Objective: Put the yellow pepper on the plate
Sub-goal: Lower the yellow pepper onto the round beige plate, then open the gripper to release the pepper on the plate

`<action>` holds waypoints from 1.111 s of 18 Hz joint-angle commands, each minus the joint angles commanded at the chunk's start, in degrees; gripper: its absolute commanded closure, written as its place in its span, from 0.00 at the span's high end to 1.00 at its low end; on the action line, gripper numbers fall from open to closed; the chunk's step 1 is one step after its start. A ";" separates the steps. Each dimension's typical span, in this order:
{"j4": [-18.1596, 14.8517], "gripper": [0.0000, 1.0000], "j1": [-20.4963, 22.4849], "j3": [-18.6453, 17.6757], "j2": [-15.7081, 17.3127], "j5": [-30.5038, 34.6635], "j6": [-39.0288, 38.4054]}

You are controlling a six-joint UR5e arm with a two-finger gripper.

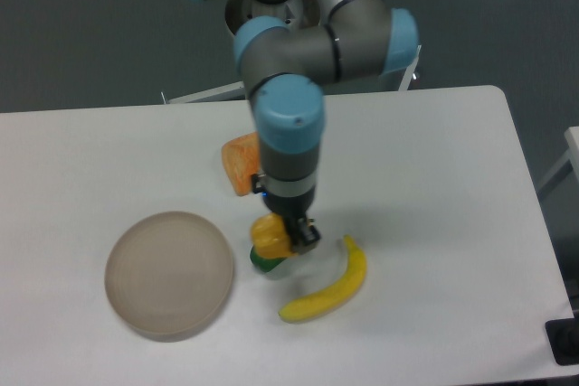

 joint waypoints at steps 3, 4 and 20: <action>0.00 0.34 -2.99 0.00 -1.76 -0.44 -2.21; 0.00 0.34 -3.95 0.00 -2.72 -0.53 -3.26; 3.87 0.59 -10.38 0.00 -10.20 -2.20 -9.60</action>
